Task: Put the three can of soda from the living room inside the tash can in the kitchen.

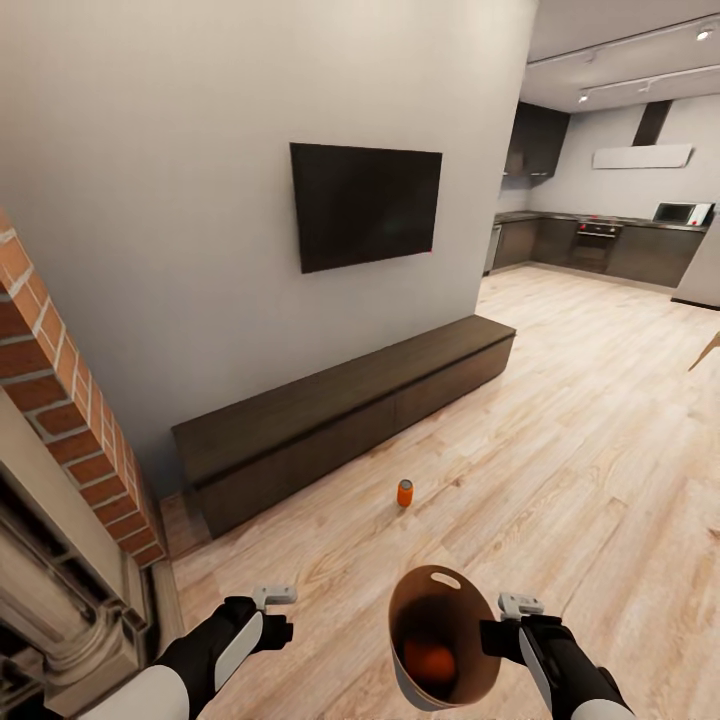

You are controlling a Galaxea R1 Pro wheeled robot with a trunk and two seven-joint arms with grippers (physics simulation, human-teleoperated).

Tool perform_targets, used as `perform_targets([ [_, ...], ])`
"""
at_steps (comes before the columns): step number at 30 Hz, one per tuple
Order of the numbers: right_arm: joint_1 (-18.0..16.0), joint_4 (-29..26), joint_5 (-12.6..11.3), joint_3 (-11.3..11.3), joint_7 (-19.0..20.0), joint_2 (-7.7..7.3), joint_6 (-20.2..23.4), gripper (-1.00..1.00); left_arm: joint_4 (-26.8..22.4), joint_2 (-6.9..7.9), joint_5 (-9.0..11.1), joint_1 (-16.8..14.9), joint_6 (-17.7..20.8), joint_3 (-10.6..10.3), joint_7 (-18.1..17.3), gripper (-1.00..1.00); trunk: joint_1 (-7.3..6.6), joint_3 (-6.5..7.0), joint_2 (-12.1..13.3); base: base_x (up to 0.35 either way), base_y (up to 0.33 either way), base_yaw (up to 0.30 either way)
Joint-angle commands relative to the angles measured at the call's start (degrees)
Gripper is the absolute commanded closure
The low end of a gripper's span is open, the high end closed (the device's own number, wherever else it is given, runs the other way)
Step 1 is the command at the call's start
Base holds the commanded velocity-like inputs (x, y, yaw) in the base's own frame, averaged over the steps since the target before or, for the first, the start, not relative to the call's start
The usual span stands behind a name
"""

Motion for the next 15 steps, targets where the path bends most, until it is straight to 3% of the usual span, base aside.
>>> perform_targets([
  [1,-0.02,-0.02,-0.75,-0.05,0.4,-0.02,0.08,1.0,0.0,0.0,0.01,0.0,-0.01,-0.05,0.0,-1.0,0.0,0.0,0.0,-0.016,0.01,0.0],
  [15,-0.02,-0.06,-0.97,-0.23,0.4,-0.24,0.15,1.0,0.03,0.0,0.08,0.0,-0.01,-0.12,0.0,-1.0,0.0,0.0,0.0,-0.003,0.002,0.0],
])
